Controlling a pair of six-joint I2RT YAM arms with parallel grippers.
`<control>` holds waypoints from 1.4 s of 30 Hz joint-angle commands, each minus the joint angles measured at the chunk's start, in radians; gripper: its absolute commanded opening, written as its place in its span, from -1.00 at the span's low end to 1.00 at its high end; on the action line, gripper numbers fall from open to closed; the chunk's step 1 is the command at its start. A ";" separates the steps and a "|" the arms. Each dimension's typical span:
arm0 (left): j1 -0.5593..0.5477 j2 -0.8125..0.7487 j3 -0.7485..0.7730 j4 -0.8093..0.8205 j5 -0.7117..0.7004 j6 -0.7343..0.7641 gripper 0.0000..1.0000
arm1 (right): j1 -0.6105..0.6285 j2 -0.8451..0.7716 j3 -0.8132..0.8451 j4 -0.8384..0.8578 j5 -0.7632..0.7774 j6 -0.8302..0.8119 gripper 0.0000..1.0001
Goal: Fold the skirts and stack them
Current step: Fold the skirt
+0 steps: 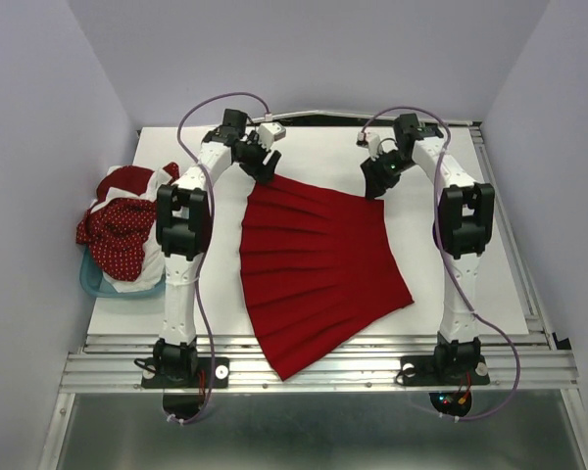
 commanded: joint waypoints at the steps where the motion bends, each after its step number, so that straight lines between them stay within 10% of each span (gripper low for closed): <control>1: 0.000 0.017 0.052 0.082 -0.049 0.020 0.58 | 0.002 0.029 -0.032 0.004 0.032 -0.083 -0.03; 13: 0.003 0.094 0.126 0.090 -0.021 0.030 0.62 | 0.002 0.023 -0.124 0.056 0.092 -0.122 -0.14; 23: 0.014 -0.026 0.056 0.165 0.084 0.041 0.62 | 0.002 0.011 -0.139 0.076 0.080 -0.136 -0.99; 42: -0.014 0.209 0.222 -0.073 -0.099 0.139 0.65 | 0.002 -0.078 -0.220 0.145 0.055 -0.176 -0.99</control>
